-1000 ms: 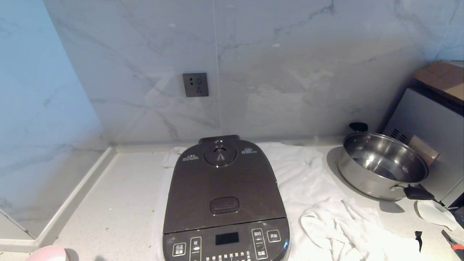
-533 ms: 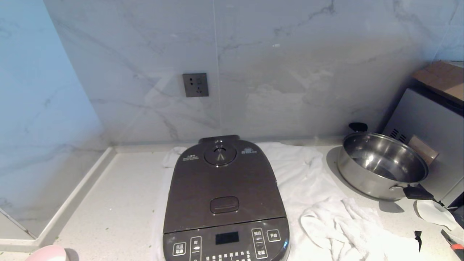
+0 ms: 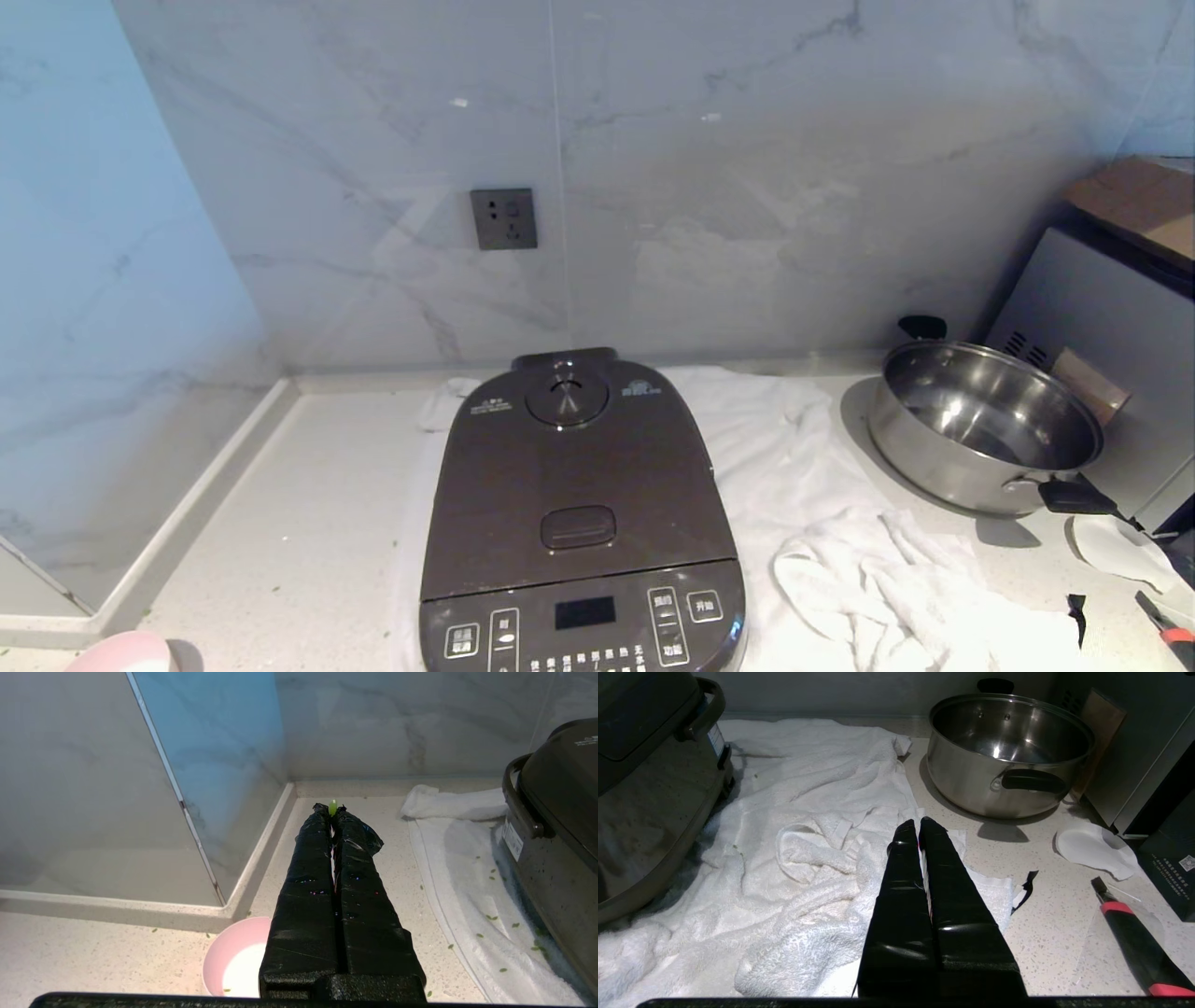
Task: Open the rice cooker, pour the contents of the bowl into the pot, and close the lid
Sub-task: Press the start button
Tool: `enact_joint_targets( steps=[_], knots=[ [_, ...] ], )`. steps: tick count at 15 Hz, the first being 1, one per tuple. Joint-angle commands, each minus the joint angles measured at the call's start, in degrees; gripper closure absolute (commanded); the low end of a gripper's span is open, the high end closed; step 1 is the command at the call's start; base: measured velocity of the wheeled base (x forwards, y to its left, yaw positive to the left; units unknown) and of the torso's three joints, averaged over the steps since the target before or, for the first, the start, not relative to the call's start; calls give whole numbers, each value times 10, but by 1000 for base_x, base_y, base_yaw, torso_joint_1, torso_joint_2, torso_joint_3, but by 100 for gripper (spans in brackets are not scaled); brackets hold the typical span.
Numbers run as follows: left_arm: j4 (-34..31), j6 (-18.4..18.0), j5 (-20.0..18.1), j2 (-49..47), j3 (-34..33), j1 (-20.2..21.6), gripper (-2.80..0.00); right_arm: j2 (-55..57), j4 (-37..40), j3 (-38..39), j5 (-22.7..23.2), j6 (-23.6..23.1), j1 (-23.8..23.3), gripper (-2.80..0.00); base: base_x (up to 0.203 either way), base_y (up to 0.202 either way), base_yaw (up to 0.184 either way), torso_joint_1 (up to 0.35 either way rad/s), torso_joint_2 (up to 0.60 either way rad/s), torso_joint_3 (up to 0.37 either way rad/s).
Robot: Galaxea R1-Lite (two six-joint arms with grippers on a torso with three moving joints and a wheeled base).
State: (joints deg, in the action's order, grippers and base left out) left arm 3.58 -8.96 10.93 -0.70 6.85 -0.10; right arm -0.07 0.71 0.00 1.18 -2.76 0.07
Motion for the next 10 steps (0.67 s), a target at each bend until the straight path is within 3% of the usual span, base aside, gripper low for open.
enact_joint_targets(
  steps=[1, 5, 10],
  knots=[
    [7, 4, 0, 7, -9, 1, 0, 0, 0, 0, 0, -1, 0, 0, 0, 0, 0, 0, 0, 0],
    [10, 38, -13, 7, 2, 1, 0, 0, 0, 0, 0, -1, 0, 0, 0, 0, 0, 0, 0, 0],
    [8, 40, -86, 7, -6, 1, 0, 1, 0, 0, 0, -1, 0, 0, 0, 0, 0, 0, 0, 0]
  ],
)
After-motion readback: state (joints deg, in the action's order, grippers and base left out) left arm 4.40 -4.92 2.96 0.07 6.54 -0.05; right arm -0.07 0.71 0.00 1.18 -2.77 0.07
